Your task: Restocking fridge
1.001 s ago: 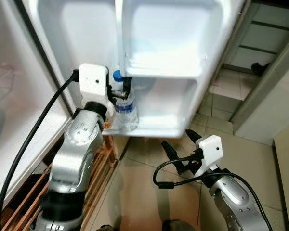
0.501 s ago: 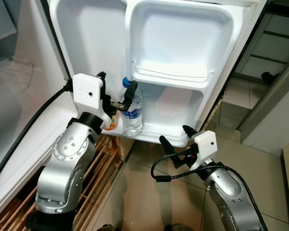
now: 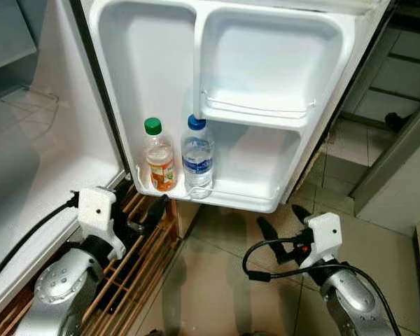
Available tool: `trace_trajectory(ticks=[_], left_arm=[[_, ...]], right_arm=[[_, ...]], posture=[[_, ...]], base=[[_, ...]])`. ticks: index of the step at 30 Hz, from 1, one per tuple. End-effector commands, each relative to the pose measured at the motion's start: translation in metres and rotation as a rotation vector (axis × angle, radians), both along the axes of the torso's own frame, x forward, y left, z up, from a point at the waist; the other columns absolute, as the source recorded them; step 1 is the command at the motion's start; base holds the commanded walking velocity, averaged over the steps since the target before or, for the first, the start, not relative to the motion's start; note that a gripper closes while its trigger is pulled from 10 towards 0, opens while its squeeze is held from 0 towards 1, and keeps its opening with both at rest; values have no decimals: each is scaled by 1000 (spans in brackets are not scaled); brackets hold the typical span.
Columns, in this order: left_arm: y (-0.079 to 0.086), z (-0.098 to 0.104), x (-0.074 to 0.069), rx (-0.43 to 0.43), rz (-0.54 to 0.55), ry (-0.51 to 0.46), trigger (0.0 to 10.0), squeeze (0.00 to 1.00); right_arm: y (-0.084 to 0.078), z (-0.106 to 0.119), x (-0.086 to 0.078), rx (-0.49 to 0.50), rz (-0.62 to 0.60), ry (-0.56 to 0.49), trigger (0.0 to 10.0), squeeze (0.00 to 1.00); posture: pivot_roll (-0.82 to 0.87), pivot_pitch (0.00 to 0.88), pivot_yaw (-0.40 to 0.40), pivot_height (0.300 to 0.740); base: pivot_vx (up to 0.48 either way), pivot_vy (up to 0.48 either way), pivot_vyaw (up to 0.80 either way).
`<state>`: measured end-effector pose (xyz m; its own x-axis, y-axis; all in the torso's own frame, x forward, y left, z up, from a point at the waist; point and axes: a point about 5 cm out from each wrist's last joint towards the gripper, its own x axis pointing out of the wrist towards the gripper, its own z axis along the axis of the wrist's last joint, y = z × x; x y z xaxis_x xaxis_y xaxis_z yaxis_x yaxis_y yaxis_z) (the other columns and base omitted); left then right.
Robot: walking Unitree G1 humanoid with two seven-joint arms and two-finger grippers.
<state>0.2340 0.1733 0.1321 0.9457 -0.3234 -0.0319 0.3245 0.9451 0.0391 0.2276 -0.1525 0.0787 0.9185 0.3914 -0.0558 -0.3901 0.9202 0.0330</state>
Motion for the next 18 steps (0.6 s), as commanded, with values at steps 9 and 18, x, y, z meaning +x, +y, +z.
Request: trace_trajectory(ticks=[9, 18], left_arm=[[2, -10, 15, -109, 126, -45, 10000, 0], [-1, -13, 16, -121, 141, -84, 10000, 0]], right_arm=[[10, 23, 40, 55, -113, -107, 10000, 0], [9, 15, 36, 40, -79, -89, 10000, 0]], posture=[[-136, 0, -1, 740], [-132, 0, -4, 740]], base=[[0, -277, 0], [0, -480, 0]])
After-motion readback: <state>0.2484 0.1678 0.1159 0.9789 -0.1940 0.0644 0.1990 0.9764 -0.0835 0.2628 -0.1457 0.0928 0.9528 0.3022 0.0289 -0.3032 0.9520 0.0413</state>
